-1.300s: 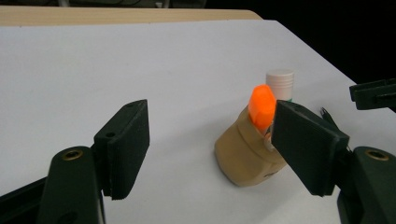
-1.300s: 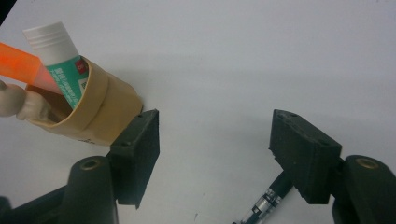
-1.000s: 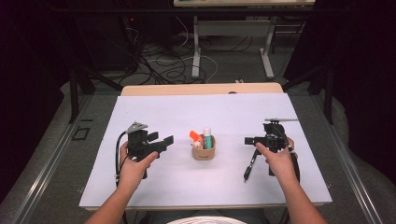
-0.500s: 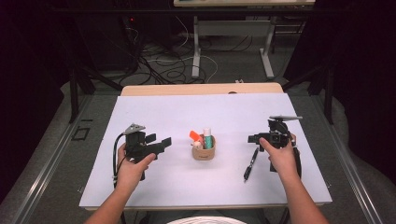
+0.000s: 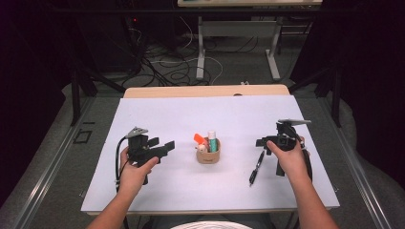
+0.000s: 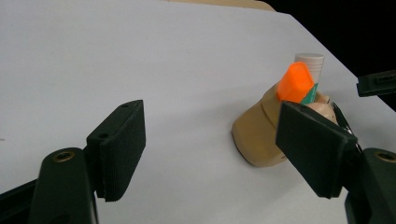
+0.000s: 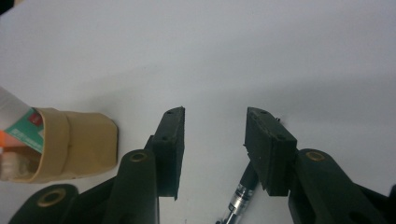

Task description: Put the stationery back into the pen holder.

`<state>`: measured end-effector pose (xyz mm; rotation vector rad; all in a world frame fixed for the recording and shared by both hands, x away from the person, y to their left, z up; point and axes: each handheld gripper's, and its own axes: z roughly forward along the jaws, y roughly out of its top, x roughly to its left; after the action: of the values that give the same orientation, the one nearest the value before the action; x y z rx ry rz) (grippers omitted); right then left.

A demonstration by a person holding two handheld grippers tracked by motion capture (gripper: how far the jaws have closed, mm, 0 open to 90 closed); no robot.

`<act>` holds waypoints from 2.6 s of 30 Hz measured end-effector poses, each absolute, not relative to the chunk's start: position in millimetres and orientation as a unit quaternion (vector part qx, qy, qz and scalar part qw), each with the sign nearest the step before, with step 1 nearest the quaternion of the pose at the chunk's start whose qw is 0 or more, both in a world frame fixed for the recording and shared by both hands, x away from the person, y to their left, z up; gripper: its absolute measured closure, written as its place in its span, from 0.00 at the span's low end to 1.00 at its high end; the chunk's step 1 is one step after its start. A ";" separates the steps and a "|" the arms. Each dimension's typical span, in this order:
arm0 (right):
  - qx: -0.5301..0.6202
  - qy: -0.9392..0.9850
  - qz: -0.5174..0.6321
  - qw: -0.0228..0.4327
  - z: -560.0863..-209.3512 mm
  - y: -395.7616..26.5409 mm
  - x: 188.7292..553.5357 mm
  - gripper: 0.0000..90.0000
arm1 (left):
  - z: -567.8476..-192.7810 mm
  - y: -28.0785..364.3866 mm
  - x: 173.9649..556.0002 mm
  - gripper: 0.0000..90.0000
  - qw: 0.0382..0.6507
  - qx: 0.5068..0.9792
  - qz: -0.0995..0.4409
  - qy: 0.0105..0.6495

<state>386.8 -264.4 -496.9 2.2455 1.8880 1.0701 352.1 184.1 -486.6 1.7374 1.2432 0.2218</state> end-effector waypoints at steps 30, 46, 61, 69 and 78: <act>0.791 0.549 0.267 -0.038 -529.5 -268.6 382.8 0.79 | -495.0 180.4 353.4 0.27 0.465 0.721 0.088 0.507; 0.807 0.532 0.254 -0.041 -537.6 -265.5 385.4 0.85 | -496.0 179.8 353.6 0.27 0.462 0.720 0.092 0.510; 0.809 0.524 0.260 -0.053 -538.0 -266.1 384.2 0.89 | -495.4 180.9 353.6 0.27 0.460 0.721 0.090 0.511; 0.809 0.526 0.259 -0.052 -537.6 -266.5 384.0 0.89 | -495.5 181.4 353.9 0.27 0.457 0.723 0.089 0.510; 0.800 0.527 0.280 -0.056 -531.6 -268.6 382.4 0.90 | -496.9 180.2 353.9 0.27 0.461 0.719 0.093 0.512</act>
<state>382.4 -268.6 -531.6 2.6081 1.7185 0.9118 353.9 180.2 -496.9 1.7683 1.2584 0.2298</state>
